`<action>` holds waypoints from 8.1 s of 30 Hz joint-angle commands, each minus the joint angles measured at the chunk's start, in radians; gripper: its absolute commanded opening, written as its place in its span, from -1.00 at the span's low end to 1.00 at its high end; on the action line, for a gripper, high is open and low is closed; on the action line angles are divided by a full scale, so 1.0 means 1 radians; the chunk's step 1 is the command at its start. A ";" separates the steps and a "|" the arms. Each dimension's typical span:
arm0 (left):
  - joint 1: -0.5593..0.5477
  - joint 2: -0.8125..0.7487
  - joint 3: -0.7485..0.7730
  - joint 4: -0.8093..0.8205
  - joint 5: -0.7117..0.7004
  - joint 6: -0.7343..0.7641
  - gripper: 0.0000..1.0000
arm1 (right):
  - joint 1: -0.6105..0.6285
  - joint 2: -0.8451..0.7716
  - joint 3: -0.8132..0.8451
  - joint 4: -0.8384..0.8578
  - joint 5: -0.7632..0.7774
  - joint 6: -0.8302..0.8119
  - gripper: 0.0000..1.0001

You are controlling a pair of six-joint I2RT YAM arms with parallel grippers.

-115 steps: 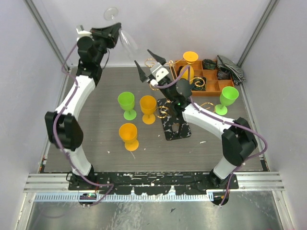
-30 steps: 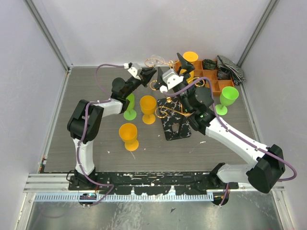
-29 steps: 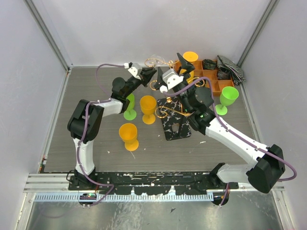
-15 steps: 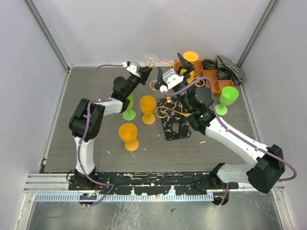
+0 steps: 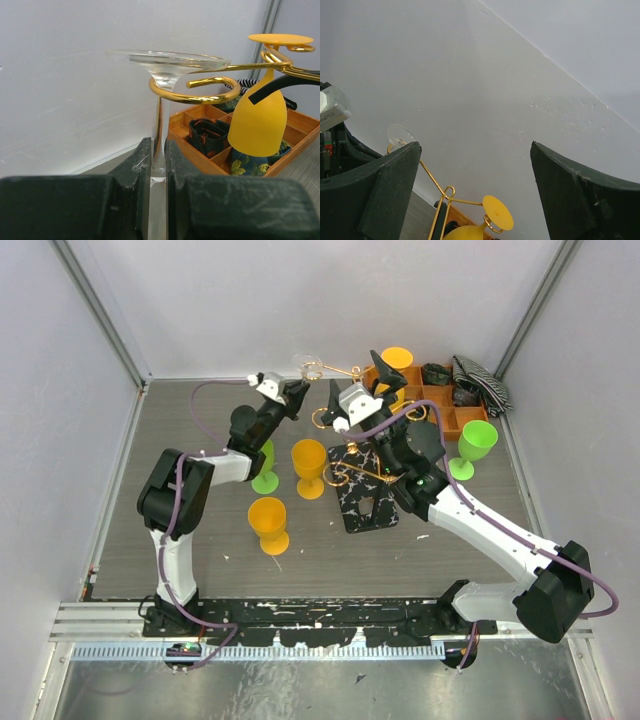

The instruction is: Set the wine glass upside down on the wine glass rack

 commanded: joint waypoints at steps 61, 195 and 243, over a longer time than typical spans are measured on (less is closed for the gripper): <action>-0.038 -0.631 -0.204 -0.625 -0.279 0.445 0.73 | -0.372 0.102 0.476 -0.741 0.221 0.765 1.00; 0.326 -0.623 0.323 -1.772 -0.244 -0.048 0.99 | 0.164 0.752 1.037 -1.652 0.002 0.875 0.55; 0.327 -0.607 0.343 -1.755 -0.213 -0.064 0.96 | 0.182 0.629 1.085 -1.333 0.170 0.705 -0.99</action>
